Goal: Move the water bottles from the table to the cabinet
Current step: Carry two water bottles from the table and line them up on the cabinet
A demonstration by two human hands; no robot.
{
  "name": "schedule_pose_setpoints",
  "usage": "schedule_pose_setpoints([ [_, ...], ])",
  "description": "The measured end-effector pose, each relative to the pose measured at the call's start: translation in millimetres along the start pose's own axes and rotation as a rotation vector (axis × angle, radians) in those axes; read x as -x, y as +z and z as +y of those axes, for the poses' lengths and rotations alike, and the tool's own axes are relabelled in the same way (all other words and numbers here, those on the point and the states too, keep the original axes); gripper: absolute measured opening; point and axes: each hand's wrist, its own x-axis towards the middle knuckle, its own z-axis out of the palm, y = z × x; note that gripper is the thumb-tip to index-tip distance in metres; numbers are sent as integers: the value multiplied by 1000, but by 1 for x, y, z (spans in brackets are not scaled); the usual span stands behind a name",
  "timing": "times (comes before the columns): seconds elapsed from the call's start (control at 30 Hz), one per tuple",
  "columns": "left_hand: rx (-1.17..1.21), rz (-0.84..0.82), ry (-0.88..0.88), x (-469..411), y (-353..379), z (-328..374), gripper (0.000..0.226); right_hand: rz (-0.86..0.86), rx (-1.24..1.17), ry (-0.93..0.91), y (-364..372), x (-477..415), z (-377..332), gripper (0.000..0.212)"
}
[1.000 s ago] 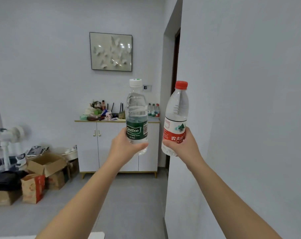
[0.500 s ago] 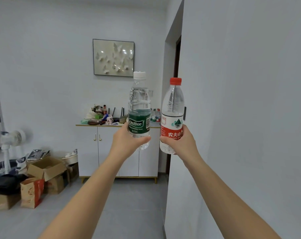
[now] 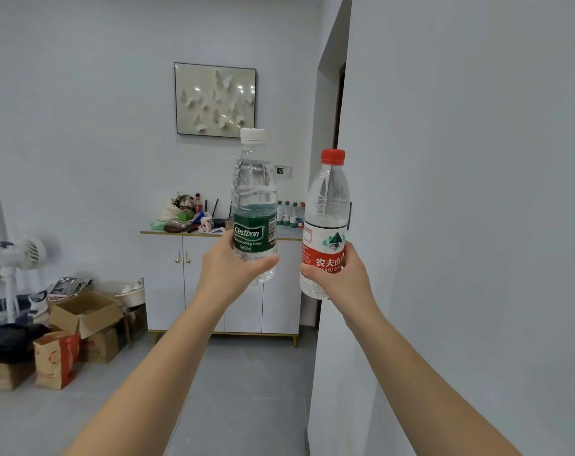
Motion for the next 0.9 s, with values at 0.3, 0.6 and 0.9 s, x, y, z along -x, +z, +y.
schedule_pose_setpoints([
  [0.3,0,-30,-43,-21,30,-31,67,0,-17,57,12,-33,28,74],
  [0.6,12,-41,-52,-100,39,-96,64,61,7,52,65,-108,79,74],
  [0.9,35,-89,-45,-206,41,-159,70,113,23,50,129,-197,116,72],
])
